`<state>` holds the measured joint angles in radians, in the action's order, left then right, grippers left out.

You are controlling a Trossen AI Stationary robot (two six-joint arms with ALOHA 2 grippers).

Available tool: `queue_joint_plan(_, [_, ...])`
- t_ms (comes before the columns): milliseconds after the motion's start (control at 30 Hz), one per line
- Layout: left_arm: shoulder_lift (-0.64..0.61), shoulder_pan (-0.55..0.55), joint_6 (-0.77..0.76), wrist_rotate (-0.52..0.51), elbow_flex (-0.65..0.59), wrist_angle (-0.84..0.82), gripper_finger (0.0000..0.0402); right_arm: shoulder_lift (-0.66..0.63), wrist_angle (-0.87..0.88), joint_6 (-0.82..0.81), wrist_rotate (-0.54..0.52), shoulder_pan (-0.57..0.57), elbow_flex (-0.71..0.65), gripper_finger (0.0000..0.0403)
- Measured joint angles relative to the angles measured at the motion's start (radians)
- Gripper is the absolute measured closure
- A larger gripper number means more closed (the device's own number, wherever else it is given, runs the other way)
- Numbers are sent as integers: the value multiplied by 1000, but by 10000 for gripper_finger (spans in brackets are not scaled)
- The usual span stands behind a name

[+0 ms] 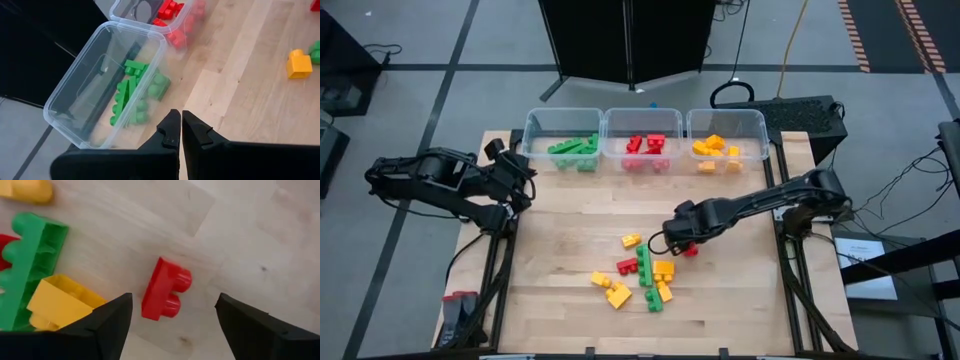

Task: Sort blocks
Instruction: Put the red game piece with 2 studs into the center transparent bin

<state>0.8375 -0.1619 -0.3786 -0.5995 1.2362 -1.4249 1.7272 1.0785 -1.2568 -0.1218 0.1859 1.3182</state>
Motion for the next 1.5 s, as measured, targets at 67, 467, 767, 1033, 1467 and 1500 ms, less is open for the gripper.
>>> queue_joint_plan(67, [0,0,0,1,0,-1,402,27,-17,-12,4,1,0,122])
queue_joint_plan(467, [0,0,1,1,0,-6,402,183,-61,-66,50,-3,0,124])
queue_joint_plan(767, [0,0,3,1,0,-11,402,287,-103,-70,84,-6,7,125])
queue_joint_plan(1033, [0,0,2,1,0,-36,402,320,-113,-63,100,-7,8,220])
queue_joint_plan(1467, [-1,0,3,-6,0,-36,402,330,-61,52,82,-36,109,263])
queue_joint_plan(1500, [-1,0,3,-6,0,-36,402,334,-57,65,68,-43,129,263])
